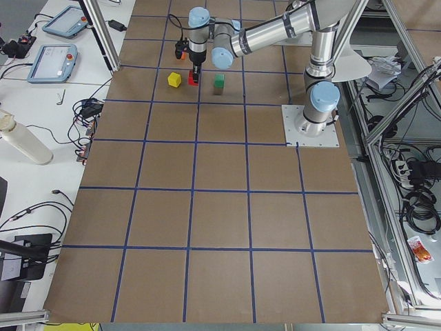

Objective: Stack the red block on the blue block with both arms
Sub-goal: 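Carry the red cube with the left gripper toward the table center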

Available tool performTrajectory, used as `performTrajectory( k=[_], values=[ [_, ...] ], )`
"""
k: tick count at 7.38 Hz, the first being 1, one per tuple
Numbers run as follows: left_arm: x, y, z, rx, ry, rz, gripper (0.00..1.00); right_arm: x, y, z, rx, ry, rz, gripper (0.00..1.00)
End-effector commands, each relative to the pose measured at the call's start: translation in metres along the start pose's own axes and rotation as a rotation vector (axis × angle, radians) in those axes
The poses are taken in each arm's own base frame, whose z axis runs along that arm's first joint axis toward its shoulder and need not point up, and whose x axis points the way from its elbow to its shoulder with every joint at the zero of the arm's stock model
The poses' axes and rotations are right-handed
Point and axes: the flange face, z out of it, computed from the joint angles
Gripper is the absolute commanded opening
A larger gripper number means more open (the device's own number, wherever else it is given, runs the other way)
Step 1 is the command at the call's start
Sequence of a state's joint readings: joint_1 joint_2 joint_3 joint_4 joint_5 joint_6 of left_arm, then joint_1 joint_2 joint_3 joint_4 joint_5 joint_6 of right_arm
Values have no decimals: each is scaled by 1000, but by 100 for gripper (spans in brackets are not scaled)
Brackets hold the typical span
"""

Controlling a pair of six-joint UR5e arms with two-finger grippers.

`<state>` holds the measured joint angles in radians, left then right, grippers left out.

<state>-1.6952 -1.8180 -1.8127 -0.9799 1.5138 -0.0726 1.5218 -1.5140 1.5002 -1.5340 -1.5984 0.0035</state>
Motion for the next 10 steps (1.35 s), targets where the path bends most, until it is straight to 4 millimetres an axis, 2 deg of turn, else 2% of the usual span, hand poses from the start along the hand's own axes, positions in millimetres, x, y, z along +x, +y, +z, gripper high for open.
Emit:
performTrajectory(
  k=[1,2,4,5,6,8,9,10],
  values=[
    [111,7,2,-17,102,-36,5,0,1,-1,0,0,1,100],
    [148,20,18,-47,99,-31,5,0,0,0,-1,2,0,100],
    [184,30,55,-94,89,-13,6,0,1,-1,0,0,4,100],
    [205,35,64,-100,77,3,6,0,1,-1,2,0,1,100],
    [217,36,70,-103,74,5,7,0,0,-1,0,2,0,100],
    [234,45,91,-107,14,32,17,0,0,-1,0,2,0,100],
    [239,47,94,-110,13,42,49,0,0,-1,2,2,0,100],
    [239,45,103,-119,5,41,97,0,1,-1,2,2,0,100]
  ],
)
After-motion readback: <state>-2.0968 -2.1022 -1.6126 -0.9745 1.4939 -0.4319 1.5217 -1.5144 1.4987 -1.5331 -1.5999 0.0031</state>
